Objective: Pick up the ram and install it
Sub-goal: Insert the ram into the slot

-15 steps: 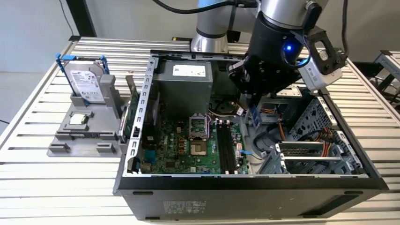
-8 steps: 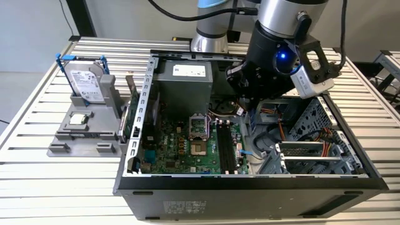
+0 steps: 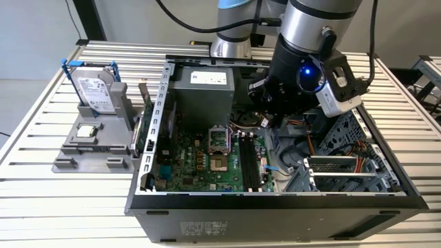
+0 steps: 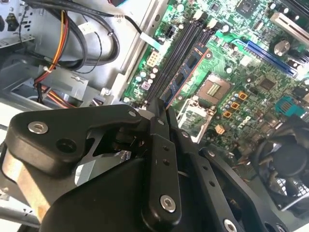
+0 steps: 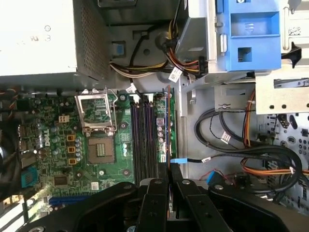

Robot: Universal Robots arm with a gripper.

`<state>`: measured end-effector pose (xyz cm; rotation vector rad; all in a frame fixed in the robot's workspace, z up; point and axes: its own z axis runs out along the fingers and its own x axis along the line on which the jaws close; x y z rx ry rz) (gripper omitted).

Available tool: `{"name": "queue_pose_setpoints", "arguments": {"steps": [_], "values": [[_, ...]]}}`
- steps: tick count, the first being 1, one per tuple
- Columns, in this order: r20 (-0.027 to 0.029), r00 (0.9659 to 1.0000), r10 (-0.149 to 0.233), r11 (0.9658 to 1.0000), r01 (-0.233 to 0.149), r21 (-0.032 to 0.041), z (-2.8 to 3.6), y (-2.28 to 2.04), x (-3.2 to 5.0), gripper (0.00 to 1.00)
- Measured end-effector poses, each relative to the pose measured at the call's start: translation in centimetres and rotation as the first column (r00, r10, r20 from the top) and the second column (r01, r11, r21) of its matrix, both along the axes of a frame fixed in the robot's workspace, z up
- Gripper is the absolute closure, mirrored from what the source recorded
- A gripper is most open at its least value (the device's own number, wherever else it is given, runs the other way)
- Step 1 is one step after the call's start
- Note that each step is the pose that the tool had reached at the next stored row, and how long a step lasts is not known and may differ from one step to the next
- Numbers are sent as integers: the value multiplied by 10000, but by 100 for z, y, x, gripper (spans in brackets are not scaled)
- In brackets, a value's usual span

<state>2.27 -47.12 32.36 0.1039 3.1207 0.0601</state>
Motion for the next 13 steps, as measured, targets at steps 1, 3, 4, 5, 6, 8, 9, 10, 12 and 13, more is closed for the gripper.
{"name": "queue_pose_setpoints", "arguments": {"steps": [1, 3, 4, 5, 6, 8, 9, 10, 12, 13], "values": [[0, 10000, 38, 10000, -38, 0, -17, 0, 0, 100], [0, 9999, 127, 9999, -127, 2, -54, 0, 0, 100], [1, 9999, 170, 9999, -170, 2, -72, 0, 1, 100], [0, 9998, 205, 9998, -205, 0, -90, 0, 1, 100], [0, 9997, 238, 9997, -238, 0, -109, 0, 1, 100], [0, 9996, 294, 9996, -294, 1, -144, 0, 0, 100], [0, 9995, 323, 9995, -323, 1, -163, 0, 0, 100], [1, 9994, 348, 9994, -348, 2, -181, 0, 0, 100], [0, 9992, 398, 9992, -398, 0, -216, -1, 0, 100], [0, 9991, 426, 9991, -426, 0, -235, -1, 1, 100]]}}
